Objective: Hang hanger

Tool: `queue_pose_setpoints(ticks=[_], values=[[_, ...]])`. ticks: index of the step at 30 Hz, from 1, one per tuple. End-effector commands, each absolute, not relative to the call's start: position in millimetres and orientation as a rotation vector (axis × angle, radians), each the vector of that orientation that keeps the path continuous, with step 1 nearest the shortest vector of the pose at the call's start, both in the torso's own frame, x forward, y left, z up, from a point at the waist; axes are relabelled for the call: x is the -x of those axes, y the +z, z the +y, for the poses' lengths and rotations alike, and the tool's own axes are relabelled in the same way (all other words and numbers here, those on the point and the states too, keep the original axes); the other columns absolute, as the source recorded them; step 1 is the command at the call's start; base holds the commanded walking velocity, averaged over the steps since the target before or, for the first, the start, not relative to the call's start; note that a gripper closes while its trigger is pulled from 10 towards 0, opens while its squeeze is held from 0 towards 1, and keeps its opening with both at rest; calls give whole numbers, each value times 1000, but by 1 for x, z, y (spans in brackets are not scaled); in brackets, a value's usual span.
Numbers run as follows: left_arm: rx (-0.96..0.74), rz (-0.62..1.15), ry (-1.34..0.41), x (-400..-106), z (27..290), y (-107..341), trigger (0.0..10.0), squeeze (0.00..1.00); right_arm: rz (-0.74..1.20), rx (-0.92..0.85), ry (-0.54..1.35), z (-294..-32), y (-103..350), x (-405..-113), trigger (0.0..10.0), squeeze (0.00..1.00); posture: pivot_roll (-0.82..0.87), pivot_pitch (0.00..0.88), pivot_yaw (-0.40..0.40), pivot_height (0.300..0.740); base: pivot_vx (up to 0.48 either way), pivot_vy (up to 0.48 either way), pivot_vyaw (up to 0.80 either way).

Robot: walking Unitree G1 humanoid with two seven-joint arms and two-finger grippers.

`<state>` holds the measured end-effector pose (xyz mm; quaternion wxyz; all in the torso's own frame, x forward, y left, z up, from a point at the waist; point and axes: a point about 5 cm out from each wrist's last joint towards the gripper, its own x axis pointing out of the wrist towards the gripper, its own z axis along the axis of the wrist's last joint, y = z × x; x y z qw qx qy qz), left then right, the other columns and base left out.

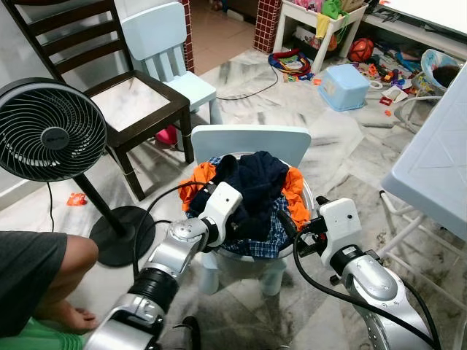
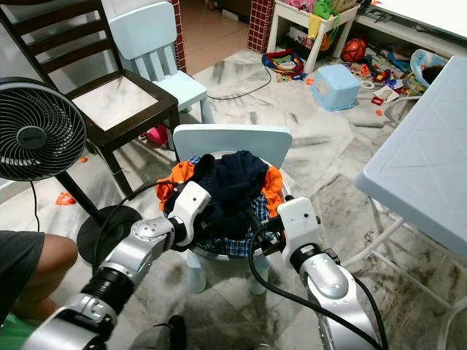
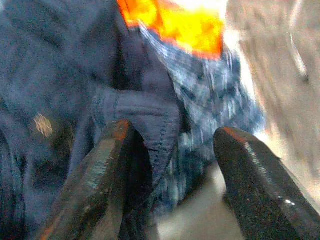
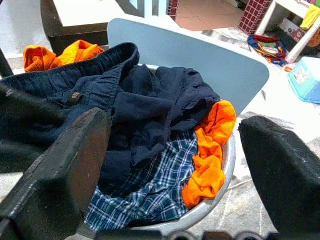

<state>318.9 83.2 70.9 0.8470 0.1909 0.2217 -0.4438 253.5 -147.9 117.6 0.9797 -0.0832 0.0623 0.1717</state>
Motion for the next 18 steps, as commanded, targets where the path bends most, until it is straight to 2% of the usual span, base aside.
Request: queue_pose_setpoints(ticks=[1,6,9,15,16,18], values=[[-443,496,-986,-314,84,71,10000,1000,132,170,340,-148,114,-252,10000,0,-35,131,-25,740,0,0,0],[-481,408,-869,-323,96,90,10000,1000,132,169,334,-149,114,-252,10000,0,-26,126,-20,740,0,0,0],[-419,270,-706,-328,98,112,10000,1000,128,167,334,-148,114,-254,10000,0,-14,122,-20,740,0,0,0],[-185,131,-456,-310,100,125,10000,1000,121,161,345,-143,113,-257,10000,0,2,113,-19,740,0,0,0],[-51,144,-385,-302,101,121,10000,1000,119,160,348,-142,113,-257,10000,0,11,105,-19,740,0,0,0],[48,170,-334,-296,102,117,10000,1000,118,161,351,-142,112,-258,10000,0,18,99,-21,740,0,0,0]])
